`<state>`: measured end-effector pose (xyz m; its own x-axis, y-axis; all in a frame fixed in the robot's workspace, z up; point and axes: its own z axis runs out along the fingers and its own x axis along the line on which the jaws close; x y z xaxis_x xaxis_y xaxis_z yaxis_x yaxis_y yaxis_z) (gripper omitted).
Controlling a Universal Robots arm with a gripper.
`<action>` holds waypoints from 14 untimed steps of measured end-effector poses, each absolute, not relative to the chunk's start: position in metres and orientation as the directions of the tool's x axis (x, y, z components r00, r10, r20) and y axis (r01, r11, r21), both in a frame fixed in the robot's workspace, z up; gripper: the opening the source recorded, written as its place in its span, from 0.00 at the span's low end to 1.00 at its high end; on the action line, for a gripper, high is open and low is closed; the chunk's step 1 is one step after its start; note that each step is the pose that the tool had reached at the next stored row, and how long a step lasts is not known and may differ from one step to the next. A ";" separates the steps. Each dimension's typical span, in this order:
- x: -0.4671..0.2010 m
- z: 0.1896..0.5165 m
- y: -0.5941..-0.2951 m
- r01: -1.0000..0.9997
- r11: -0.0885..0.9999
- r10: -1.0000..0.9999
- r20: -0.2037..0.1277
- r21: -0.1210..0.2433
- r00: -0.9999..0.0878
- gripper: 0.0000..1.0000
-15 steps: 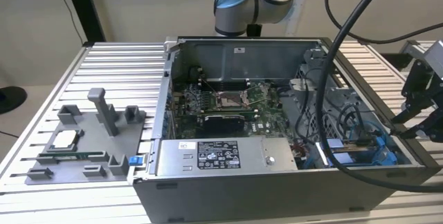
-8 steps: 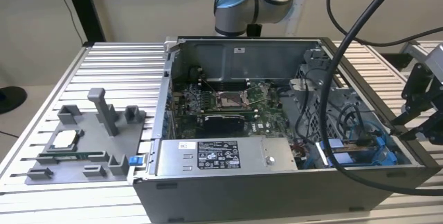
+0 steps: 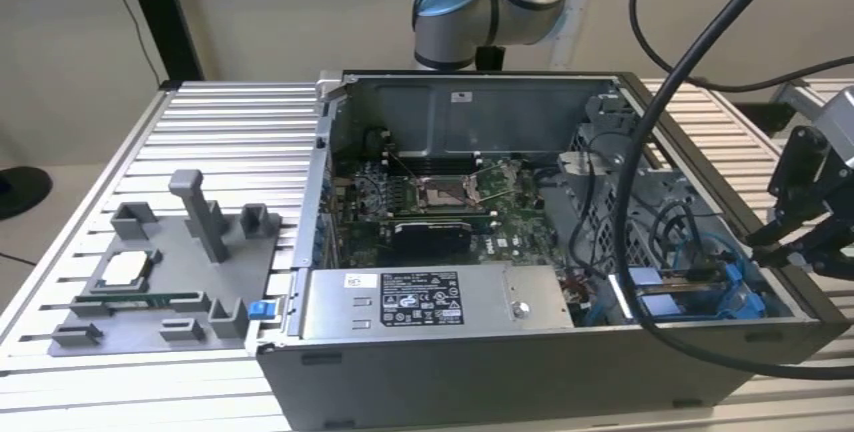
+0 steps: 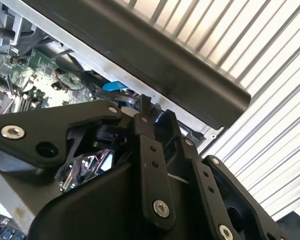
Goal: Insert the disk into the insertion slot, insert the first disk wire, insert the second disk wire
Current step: 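Insert the second disk wire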
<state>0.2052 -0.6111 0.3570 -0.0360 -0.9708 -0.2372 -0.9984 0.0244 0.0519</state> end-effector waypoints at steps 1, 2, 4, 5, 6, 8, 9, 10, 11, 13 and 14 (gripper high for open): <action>0.205 0.357 -0.611 -0.998 0.025 -0.970 -0.240 0.052 -0.037 0.00; 0.205 0.357 -0.611 -0.998 0.026 -0.969 -0.243 0.052 -0.038 0.00; 0.205 0.356 -0.611 -0.998 0.028 -0.968 -0.249 0.052 -0.040 0.00; 0.205 0.356 -0.611 -0.998 0.029 -0.967 -0.252 0.052 -0.041 0.00; 0.205 0.356 -0.611 -0.998 0.030 -0.966 -0.256 0.052 -0.042 0.00; 0.205 0.356 -0.611 -0.998 0.031 -0.964 -0.263 0.053 -0.044 0.00; 0.205 0.356 -0.611 -0.998 0.032 -0.963 -0.266 0.053 -0.045 0.00; 0.205 0.356 -0.612 -0.998 0.032 -0.962 -0.270 0.053 -0.045 0.00; 0.205 0.356 -0.612 -0.998 0.032 -0.961 -0.274 0.053 -0.046 0.00; 0.205 0.357 -0.612 -0.998 0.033 -0.958 -0.281 0.053 -0.047 0.00; 0.205 0.357 -0.612 -0.998 0.033 -0.958 -0.285 0.053 -0.047 0.00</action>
<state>0.2051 -0.6123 0.3566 -0.0471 -0.9575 -0.2846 -0.9980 0.0332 0.0533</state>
